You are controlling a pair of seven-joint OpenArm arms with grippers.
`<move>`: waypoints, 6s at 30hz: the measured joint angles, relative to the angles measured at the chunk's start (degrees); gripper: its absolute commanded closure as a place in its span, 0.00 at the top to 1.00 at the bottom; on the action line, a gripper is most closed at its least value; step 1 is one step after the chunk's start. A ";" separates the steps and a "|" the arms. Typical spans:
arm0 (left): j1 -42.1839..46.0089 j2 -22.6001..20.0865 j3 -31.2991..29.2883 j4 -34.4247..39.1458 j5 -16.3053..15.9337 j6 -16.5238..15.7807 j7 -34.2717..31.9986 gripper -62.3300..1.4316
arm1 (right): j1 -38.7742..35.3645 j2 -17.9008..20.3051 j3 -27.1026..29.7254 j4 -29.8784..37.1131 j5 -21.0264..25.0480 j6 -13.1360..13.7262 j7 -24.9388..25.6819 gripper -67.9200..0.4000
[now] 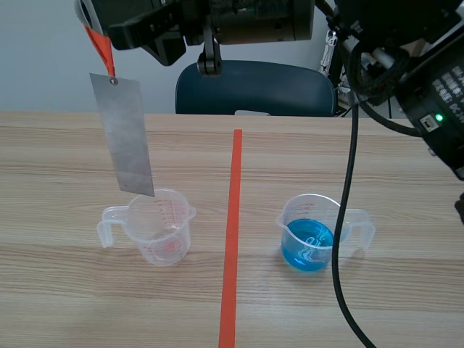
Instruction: Do the redox reaction experiment. put the plate into the left beaker
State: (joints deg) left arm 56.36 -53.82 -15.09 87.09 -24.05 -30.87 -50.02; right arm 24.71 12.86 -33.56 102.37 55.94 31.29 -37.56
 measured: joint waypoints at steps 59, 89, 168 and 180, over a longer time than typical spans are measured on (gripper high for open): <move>0.04 0.00 0.00 0.00 0.00 0.00 0.00 1.00 | -3.76 0.00 0.00 0.00 -4.11 0.00 1.51 0.00; 0.96 0.00 0.00 0.00 0.22 0.00 0.02 1.00 | -3.80 0.00 0.00 -5.09 -5.62 -0.04 4.48 0.00; 0.96 0.00 0.00 0.00 0.20 0.00 0.02 1.00 | -4.94 -0.79 -7.82 -21.99 -19.37 1.03 22.97 0.00; 0.96 0.00 0.00 0.00 0.20 0.00 0.00 1.00 | -5.97 -0.81 -8.96 -22.08 -20.22 1.09 25.11 0.00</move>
State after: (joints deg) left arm 57.32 -53.82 -15.09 87.09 -23.86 -30.87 -50.02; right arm 18.74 12.05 -42.52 80.29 35.73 32.38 -12.45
